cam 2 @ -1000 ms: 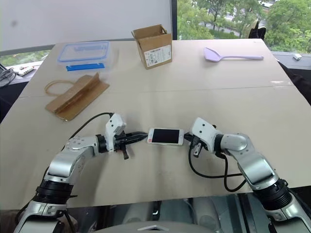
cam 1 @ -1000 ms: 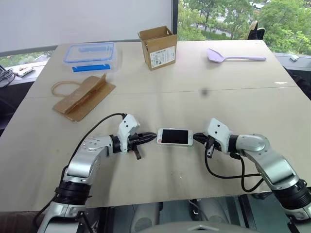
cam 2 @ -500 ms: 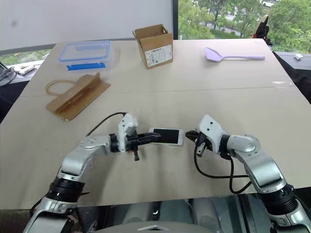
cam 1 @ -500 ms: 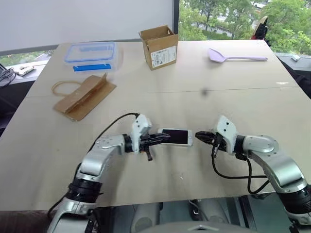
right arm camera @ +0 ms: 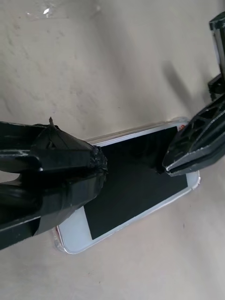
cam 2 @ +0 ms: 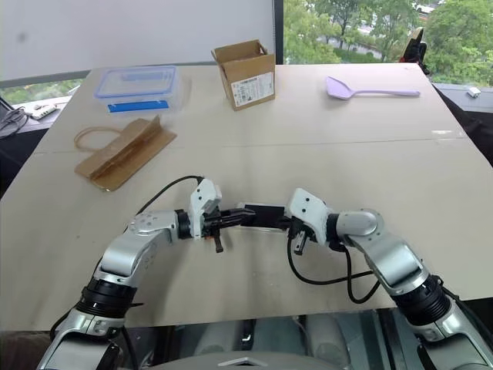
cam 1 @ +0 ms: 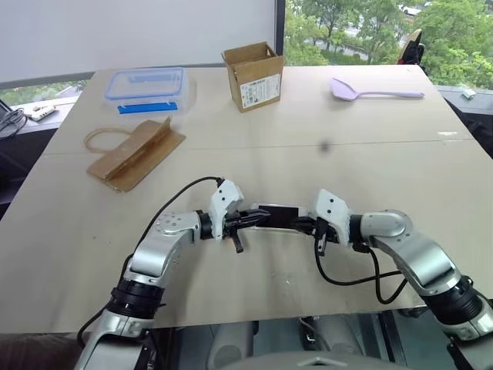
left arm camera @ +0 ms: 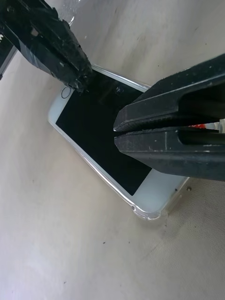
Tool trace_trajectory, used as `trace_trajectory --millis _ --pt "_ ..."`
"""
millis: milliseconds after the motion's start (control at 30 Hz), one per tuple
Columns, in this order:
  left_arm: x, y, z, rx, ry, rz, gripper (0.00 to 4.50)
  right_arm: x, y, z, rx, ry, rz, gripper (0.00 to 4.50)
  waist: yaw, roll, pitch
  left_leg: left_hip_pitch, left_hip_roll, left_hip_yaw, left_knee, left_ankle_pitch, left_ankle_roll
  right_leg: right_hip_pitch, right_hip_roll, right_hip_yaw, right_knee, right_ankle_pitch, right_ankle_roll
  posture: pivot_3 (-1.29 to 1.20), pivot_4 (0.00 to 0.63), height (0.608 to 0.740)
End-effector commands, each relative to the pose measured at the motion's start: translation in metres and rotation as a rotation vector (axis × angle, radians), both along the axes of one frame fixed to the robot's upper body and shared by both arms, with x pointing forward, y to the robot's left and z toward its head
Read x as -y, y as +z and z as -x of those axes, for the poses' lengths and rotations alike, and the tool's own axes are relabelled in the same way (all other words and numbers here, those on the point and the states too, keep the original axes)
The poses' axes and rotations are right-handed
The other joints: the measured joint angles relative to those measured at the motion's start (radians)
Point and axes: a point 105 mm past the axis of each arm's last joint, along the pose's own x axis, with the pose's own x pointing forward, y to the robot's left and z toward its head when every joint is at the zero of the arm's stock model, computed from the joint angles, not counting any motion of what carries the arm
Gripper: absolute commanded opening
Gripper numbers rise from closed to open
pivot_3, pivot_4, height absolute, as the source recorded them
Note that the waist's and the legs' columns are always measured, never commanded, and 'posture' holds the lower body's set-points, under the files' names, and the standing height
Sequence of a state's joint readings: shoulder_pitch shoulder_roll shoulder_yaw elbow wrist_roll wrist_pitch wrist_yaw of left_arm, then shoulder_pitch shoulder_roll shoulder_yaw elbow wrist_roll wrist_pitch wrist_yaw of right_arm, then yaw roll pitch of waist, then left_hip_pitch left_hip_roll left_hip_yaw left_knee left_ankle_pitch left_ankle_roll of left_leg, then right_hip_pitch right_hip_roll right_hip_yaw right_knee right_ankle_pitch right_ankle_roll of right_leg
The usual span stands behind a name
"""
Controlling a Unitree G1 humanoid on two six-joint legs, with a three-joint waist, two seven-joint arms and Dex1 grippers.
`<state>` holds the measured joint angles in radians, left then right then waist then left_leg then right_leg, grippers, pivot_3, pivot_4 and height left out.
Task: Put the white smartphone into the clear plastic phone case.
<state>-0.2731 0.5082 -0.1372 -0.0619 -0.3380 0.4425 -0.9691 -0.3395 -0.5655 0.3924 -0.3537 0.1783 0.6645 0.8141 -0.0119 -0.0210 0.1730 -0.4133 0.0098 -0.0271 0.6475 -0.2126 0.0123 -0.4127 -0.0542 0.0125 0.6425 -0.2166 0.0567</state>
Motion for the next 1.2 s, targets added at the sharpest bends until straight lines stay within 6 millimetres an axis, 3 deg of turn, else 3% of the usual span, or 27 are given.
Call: trace_trajectory --millis 33,267,433,533,667,767,867,933,1033,1200 --pt "0.000 0.005 0.003 0.016 0.008 -0.002 0.15 0.021 -0.046 0.006 -0.227 -0.107 0.120 0.00 0.000 0.000 -0.002 0.000 0.000 0.000 0.000 0.000 0.000 0.000 0.000 0.000 0.000 0.000 0.000 0.00 0.150 0.740" --pt "0.002 0.002 0.007 0.005 0.023 0.001 0.15 0.027 -0.078 0.014 -0.420 -0.169 0.194 0.00 0.001 -0.004 -0.021 0.002 0.000 -0.003 0.000 0.000 0.000 0.003 -0.001 0.000 0.000 0.000 0.000 0.00 0.150 0.740" --pt "0.003 0.000 0.008 -0.002 0.027 0.002 0.15 0.034 -0.101 0.022 -0.502 -0.206 0.248 0.00 -0.002 -0.006 -0.031 0.020 0.003 -0.005 -0.005 -0.003 -0.005 0.016 -0.004 0.000 -0.003 -0.001 0.000 0.00 0.150 0.740" --pt "0.003 -0.001 0.008 -0.003 0.029 0.002 0.15 0.037 -0.111 0.026 -0.524 -0.221 0.271 0.00 -0.003 -0.003 -0.040 0.022 0.002 -0.005 -0.007 -0.003 -0.005 0.017 -0.011 -0.001 -0.004 -0.001 0.000 0.00 0.150 0.740" --pt "0.004 -0.001 0.008 -0.003 0.031 0.002 0.15 0.038 -0.113 0.024 -0.504 -0.242 0.273 0.00 -0.003 -0.005 -0.048 0.022 0.002 -0.005 -0.008 -0.003 -0.005 0.017 -0.012 -0.002 -0.005 -0.001 0.000 0.00 0.150 0.740" --pt "0.002 -0.002 0.007 -0.002 0.037 0.000 0.15 0.025 -0.087 0.003 -0.404 -0.295 0.097 0.00 -0.003 -0.005 -0.050 0.022 0.002 -0.005 -0.009 -0.003 -0.005 0.017 -0.014 -0.003 -0.005 -0.001 0.000 0.00 0.150 0.740" --pt "0.002 -0.005 0.007 -0.013 0.039 -0.004 0.15 0.027 -0.073 -0.013 -0.348 -0.384 0.018 0.00 -0.005 -0.003 -0.047 0.022 0.002 -0.006 -0.010 -0.003 -0.005 0.016 -0.016 -0.006 -0.007 -0.001 0.000 0.00 0.150 0.740" --pt "0.002 -0.009 0.009 -0.025 0.034 -0.019 0.15 0.028 -0.073 -0.018 -0.349 -0.428 0.003 0.00 -0.005 0.005 -0.042 0.021 0.002 -0.006 -0.011 -0.003 -0.005 0.016 -0.017 -0.007 -0.010 -0.001 0.000 0.00 0.150 0.740" --pt "0.002 -0.014 0.012 -0.042 0.031 -0.037 0.15 0.025 -0.076 -0.018 -0.395 -0.458 -0.014 0.00 -0.004 0.007 -0.041 0.018 0.002 -0.006 -0.011 -0.003 -0.005 0.015 -0.017 -0.009 -0.011 -0.001 0.000 0.00 0.150 0.740" --pt "0.001 -0.014 0.011 -0.037 0.043 -0.039 0.15 0.028 -0.097 0.000 -0.449 -0.405 0.103 0.00 -0.003 0.006 -0.043 0.018 0.001 -0.007 -0.015 -0.003 -0.004 0.015 -0.016 -0.015 -0.013 -0.001 -0.001 0.00 0.150 0.740"
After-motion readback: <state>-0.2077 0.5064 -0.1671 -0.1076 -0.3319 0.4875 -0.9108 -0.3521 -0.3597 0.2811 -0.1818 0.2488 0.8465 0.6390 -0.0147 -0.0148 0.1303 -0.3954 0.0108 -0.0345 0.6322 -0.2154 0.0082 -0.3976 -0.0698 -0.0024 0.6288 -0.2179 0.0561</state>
